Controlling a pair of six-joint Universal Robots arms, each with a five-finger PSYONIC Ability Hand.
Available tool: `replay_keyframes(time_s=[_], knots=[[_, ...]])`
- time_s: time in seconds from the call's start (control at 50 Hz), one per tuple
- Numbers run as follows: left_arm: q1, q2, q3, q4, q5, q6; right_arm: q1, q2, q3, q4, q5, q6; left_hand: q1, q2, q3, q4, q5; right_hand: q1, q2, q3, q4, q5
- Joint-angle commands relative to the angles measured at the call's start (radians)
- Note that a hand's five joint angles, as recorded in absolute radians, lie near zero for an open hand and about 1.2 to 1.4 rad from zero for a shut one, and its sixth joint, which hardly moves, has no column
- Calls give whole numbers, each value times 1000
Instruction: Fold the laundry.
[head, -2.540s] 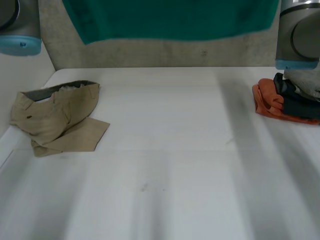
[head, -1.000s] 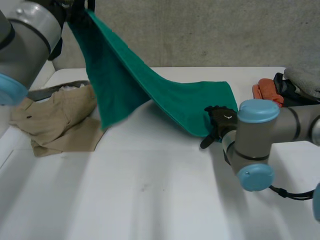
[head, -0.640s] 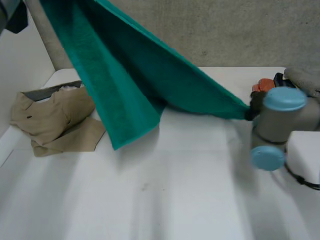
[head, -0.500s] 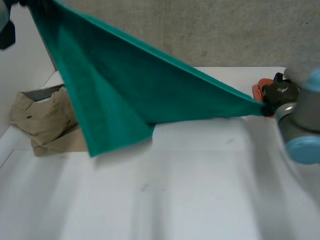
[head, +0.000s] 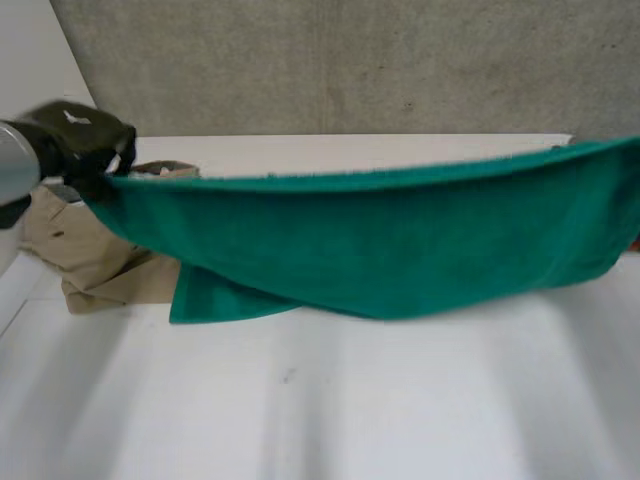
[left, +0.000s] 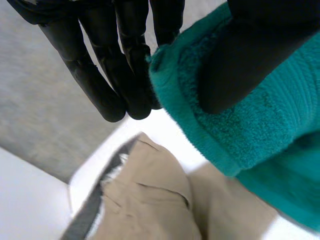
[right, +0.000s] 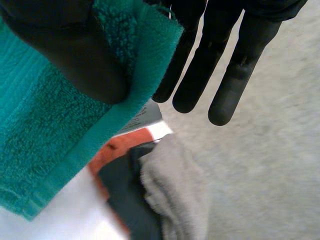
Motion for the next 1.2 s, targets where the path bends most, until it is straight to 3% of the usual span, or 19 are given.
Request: replay_keyframes(time_s=[0.02, 0.16, 0.28, 0.34, 0.42, 0.5, 0.66, 0.86, 1.04, 1.1, 1.2], knots=[[-69, -263, 184, -5, -103, 87, 77, 188, -51, -14, 82, -21, 231, 197, 206, 198, 233, 264, 217, 208, 199, 232], [-128, -475, 523, 108, -215, 64, 185, 418, -230, -225, 172, -15, 231, 197, 206, 198, 233, 264, 217, 208, 199, 232], [-129, -552, 868, 402, -231, 33, 228, 518, -486, -624, 298, 97, 231, 197, 206, 198, 233, 264, 217, 208, 199, 232], [-126, -524, 893, 569, -263, -39, 214, 499, -481, -871, 330, 199, 231, 197, 206, 198, 233, 264, 217, 208, 199, 232], [-125, -466, 838, 692, -295, -163, 202, 427, -373, -1122, 336, 330, 231, 197, 206, 198, 233, 264, 217, 208, 199, 232], [-123, -438, 752, 696, -260, -244, 211, 384, -251, -1176, 306, 341, 231, 197, 206, 198, 233, 264, 217, 208, 199, 232], [-94, -481, 598, 665, -263, -323, 251, 406, -141, -1141, 300, 335, 231, 197, 206, 198, 233, 264, 217, 208, 199, 232], [-96, -493, 312, 676, -217, -297, 258, 528, -62, -933, 301, 286, 231, 197, 206, 198, 233, 264, 217, 208, 199, 232], [-65, -412, -17, 566, -137, -154, 235, 528, 107, -747, 284, 211, 231, 197, 206, 198, 233, 264, 217, 208, 199, 232], [-47, -358, -108, 486, -119, -92, 216, 470, 187, -624, 273, 157, 231, 197, 206, 198, 233, 264, 217, 208, 199, 232], [-5, -195, -327, 294, -65, 109, 159, 292, 361, -360, 238, 51, 231, 197, 206, 198, 233, 264, 217, 208, 199, 232]])
